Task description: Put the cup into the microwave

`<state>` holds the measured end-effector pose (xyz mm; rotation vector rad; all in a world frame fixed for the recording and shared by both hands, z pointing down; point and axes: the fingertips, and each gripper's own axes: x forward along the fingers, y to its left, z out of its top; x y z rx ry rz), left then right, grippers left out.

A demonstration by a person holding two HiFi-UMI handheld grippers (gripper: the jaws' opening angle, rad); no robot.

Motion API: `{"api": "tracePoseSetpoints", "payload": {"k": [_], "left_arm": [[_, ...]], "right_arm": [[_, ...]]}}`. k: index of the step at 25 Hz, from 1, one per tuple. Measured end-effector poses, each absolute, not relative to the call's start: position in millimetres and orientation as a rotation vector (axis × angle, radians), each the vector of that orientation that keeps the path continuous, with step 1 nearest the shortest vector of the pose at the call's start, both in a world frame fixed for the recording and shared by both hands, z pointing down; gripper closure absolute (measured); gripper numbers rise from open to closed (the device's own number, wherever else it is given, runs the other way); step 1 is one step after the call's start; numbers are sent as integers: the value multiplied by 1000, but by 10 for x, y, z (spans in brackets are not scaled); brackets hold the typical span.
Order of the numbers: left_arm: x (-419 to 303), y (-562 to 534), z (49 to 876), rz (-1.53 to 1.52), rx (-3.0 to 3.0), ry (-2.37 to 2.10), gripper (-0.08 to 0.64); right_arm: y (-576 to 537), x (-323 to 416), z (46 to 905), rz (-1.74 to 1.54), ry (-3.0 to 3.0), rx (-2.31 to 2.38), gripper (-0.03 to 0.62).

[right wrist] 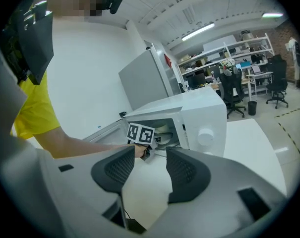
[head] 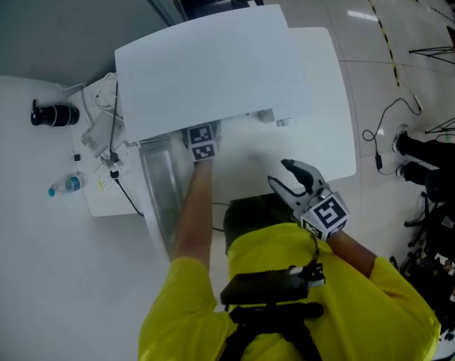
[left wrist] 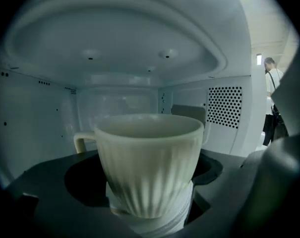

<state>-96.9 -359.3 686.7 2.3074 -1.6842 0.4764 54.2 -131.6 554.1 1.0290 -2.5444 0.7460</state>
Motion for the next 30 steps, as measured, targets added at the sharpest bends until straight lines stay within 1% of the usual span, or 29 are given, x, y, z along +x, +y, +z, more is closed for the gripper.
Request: {"api": "tracePoseSetpoints", "payload": {"k": [12, 15, 19, 22, 24, 25, 26, 27, 28, 30], "left_arm": [[-867, -3792, 6978, 497, 2259, -1712, 95], [-881, -3556, 6948, 503, 2242, -1734, 89], [-929, -2872, 6948, 486, 2171, -1710, 89], [-1017, -2337, 6822, 441, 2113, -1711, 94], [-1010, -2056, 6496, 369, 2124, -1723, 146], [-979, -1929, 6306, 330, 2145, -1723, 210], [-930, -1818, 6122, 299, 2169, -1716, 334], [-864, -1725, 5945, 278, 2196, -1703, 511], [-783, -1652, 5768, 265, 2226, -1687, 560], [-610, -1554, 5431, 250, 2292, -1656, 560]], "right_arm": [[-1295, 743, 5630, 780, -2477, 1082, 387], [-1348, 782, 5580, 788, -2489, 1120, 387], [-1420, 845, 5473, 759, -2525, 1152, 387], [-1499, 913, 5356, 723, -2560, 1192, 479], [-1549, 955, 5252, 687, -2588, 1227, 540], [-1566, 982, 5186, 663, -2603, 1249, 586], [-1583, 1012, 5110, 631, -2618, 1275, 586], [-1602, 1046, 5031, 597, -2632, 1303, 586], [-1622, 1075, 4961, 572, -2643, 1327, 586], [-1643, 1108, 4865, 549, -2656, 1348, 588]]}}
